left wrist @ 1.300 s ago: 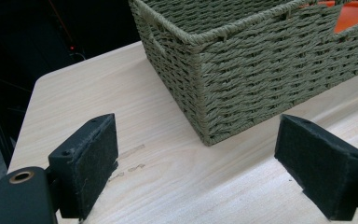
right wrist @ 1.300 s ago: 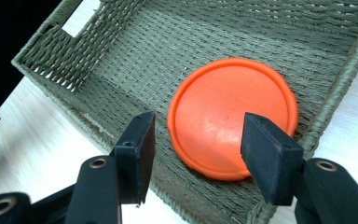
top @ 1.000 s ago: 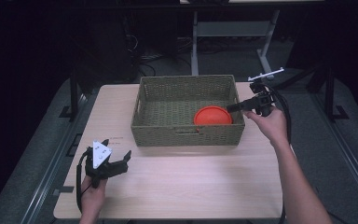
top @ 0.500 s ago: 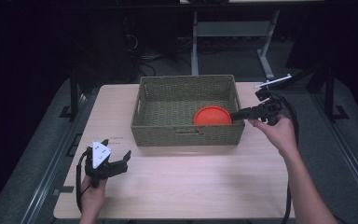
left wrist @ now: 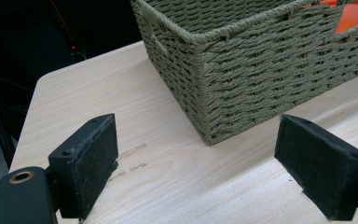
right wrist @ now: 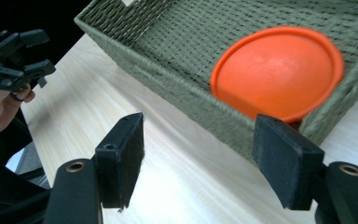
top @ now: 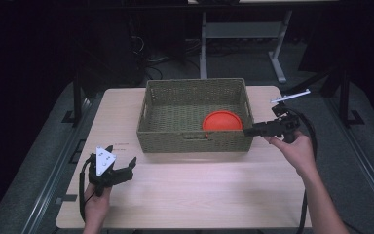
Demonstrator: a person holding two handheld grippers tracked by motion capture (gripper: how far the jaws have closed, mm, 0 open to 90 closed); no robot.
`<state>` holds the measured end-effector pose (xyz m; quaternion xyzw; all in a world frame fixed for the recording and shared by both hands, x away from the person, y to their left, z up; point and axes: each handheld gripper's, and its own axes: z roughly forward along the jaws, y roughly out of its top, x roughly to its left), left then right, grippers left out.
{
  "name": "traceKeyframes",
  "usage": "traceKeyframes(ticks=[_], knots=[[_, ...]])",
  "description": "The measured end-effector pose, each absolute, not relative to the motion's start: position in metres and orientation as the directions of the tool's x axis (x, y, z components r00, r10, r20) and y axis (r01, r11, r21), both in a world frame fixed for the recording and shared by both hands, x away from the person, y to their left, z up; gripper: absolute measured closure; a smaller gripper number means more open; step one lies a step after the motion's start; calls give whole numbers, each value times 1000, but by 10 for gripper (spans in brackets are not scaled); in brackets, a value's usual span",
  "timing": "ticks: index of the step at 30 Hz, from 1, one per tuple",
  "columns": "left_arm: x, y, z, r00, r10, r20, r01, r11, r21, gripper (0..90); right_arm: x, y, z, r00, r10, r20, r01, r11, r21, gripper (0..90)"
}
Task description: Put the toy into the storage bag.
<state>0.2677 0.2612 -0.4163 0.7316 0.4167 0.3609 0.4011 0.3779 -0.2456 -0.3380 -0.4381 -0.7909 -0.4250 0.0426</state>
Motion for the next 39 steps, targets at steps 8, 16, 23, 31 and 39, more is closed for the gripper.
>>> traceKeyframes(ticks=[8, 16, 23, 31, 39], knots=[[267, 261, -417, 391, 900, 192, 317, -327, 890, 128, 364, -248, -349, -627, 635, 452, 722, 255, 643, 328], [267, 261, -417, 392, 899, 194, 316, -329, 890, 128, 350, -252, -363, -634, 615, 469, 724, 256, 641, 322], [267, 261, -416, 390, 900, 194, 317, -328, 890, 128, 339, -261, -373, -634, 614, 471, 725, 258, 639, 312], [267, 261, -417, 391, 900, 193, 317, -329, 890, 128, 328, -273, -382, -622, 620, 479, 730, 235, 642, 313], [267, 261, -417, 390, 900, 193, 318, -329, 889, 128, 320, -282, -400, -606, 623, 495, 745, 225, 628, 312]])
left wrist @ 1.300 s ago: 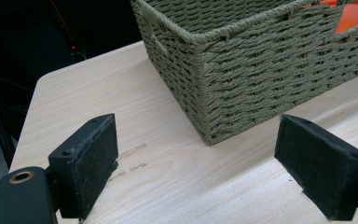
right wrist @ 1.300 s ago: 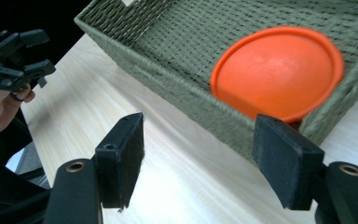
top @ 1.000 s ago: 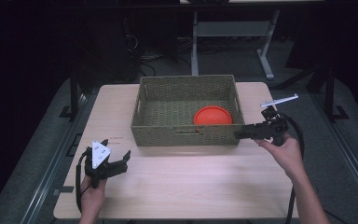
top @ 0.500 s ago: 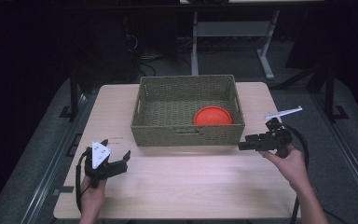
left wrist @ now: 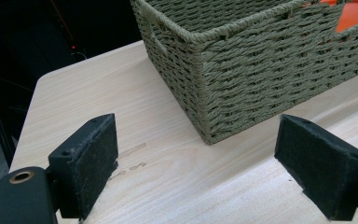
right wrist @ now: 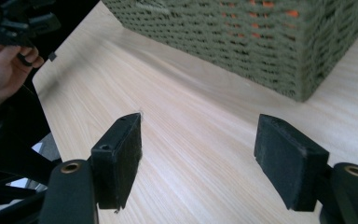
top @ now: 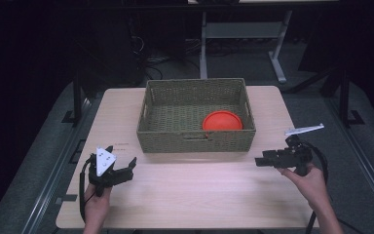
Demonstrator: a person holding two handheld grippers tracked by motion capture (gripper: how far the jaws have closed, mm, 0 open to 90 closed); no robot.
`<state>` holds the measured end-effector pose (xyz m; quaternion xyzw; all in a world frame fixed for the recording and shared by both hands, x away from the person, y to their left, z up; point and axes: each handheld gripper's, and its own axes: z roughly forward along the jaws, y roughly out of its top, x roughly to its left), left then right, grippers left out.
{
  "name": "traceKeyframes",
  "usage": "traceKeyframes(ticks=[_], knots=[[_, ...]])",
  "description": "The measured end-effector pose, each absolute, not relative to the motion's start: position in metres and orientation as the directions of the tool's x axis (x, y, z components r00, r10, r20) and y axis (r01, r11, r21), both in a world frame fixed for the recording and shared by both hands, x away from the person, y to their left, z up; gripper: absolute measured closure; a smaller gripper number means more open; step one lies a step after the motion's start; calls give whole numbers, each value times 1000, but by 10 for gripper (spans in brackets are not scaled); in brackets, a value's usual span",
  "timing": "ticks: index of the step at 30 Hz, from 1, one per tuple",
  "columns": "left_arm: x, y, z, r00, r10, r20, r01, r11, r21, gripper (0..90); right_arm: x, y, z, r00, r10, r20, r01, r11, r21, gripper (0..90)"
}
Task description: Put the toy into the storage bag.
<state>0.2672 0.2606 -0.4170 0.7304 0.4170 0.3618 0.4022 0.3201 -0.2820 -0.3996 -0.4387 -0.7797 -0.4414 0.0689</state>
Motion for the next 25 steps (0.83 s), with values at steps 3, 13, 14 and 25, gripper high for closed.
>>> traceKeyframes(ticks=[3, 13, 14, 25], knots=[[267, 260, -417, 392, 900, 193, 316, -329, 890, 128, 318, -284, -403, -596, 628, 500, 753, 221, 620, 312], [267, 260, -418, 393, 900, 189, 320, -327, 889, 128, 301, -290, -425, -602, 605, 521, 755, 219, 618, 303], [267, 260, -418, 393, 900, 189, 322, -328, 888, 128, 296, -290, -429, -604, 612, 511, 755, 232, 614, 296], [268, 260, -418, 395, 897, 196, 317, -333, 888, 128, 261, -295, -450, -625, 603, 495, 703, 158, 694, 283]])
